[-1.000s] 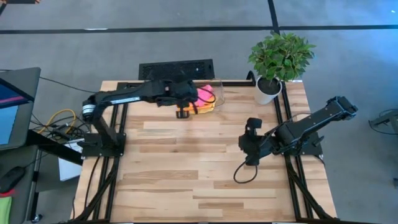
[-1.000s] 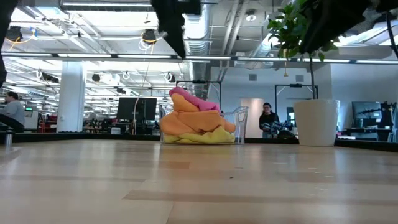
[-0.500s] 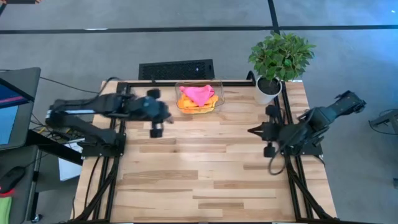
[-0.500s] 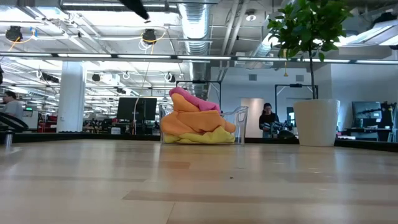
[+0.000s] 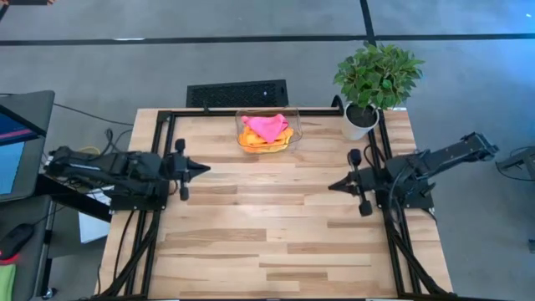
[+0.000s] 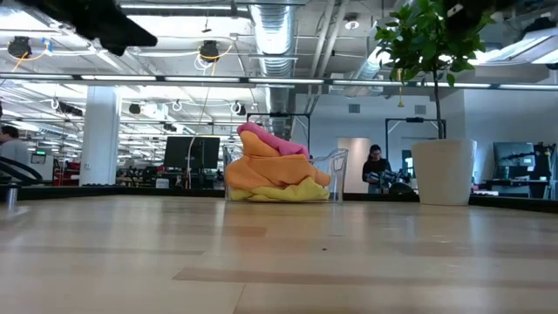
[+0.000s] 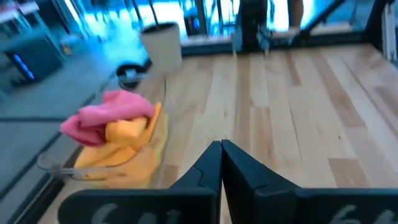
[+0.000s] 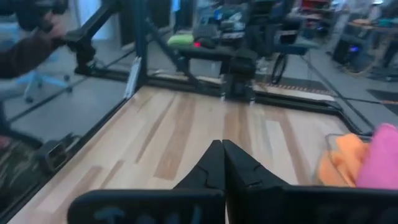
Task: Fold microfiber towels
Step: Return to Home Position
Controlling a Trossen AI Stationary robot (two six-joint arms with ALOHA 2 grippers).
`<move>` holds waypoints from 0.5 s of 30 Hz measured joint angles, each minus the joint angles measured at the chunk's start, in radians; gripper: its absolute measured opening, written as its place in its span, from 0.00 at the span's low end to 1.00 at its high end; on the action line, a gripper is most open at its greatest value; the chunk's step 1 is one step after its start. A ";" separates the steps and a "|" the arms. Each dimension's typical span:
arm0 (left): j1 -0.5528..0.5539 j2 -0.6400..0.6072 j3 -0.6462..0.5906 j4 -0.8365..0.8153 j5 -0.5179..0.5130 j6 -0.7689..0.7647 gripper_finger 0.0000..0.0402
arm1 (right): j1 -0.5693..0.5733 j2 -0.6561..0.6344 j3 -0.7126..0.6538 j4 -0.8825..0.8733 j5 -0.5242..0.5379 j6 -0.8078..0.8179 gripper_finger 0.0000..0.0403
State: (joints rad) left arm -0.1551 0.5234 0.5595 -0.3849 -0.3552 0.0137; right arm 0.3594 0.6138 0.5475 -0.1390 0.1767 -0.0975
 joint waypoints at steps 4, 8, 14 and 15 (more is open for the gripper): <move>0.000 -0.173 -0.121 0.090 0.006 0.032 0.00 | -0.061 -0.033 -0.061 0.074 -0.037 0.018 0.02; 0.000 -0.349 -0.212 0.106 0.010 0.046 0.00 | -0.108 -0.056 -0.115 0.146 -0.075 0.018 0.03; 0.000 -0.522 -0.303 0.123 0.004 0.047 0.00 | -0.161 -0.065 -0.208 0.278 -0.103 0.018 0.03; -0.001 -0.518 -0.307 0.100 0.002 0.047 0.00 | -0.169 -0.064 -0.224 0.316 -0.120 0.017 0.03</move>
State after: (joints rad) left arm -0.1562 0.0056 0.2530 -0.2845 -0.3533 0.0608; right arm 0.1902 0.5495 0.3234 0.1767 0.0564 -0.0807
